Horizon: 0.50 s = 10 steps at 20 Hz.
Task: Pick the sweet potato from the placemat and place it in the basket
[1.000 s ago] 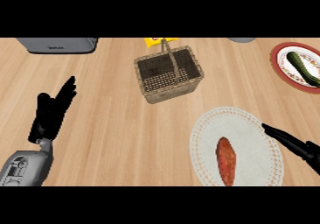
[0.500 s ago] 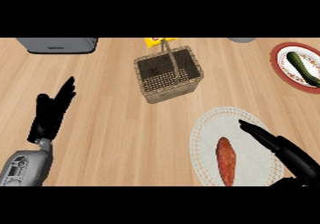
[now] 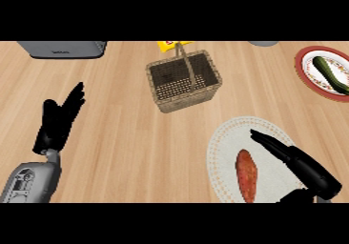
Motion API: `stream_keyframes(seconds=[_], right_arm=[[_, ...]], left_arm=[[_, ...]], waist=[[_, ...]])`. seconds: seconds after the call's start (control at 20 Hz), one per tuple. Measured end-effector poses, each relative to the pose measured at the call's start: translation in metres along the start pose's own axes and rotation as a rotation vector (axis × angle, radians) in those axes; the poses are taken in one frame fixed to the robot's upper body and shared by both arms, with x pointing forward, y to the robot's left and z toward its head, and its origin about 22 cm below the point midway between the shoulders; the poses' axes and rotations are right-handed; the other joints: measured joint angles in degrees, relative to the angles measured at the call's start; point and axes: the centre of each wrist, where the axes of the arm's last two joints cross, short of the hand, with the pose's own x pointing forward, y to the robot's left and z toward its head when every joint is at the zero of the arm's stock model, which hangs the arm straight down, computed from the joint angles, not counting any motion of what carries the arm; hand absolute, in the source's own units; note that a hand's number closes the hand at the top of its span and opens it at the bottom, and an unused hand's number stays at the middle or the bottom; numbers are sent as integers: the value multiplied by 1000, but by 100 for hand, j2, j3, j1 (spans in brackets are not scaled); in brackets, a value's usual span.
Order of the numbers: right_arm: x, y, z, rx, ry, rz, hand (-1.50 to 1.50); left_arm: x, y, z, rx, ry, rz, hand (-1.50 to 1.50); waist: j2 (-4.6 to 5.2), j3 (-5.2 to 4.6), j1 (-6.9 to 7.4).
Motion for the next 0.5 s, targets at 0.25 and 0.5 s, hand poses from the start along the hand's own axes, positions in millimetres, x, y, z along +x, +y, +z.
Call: stream_keyframes(seconds=[0.25, 0.5], right_arm=[[-2, 9, -5, 31, 21, 0, -150], [-1, 22, -9, 56, 38, -4, -150]], left_arm=[[1, -5, 2, 1, -5, -7, 0], [-4, 1, 3, 1, -5, 1, 0]], waist=[[0, 0, 2], [-1, -1, 2]])
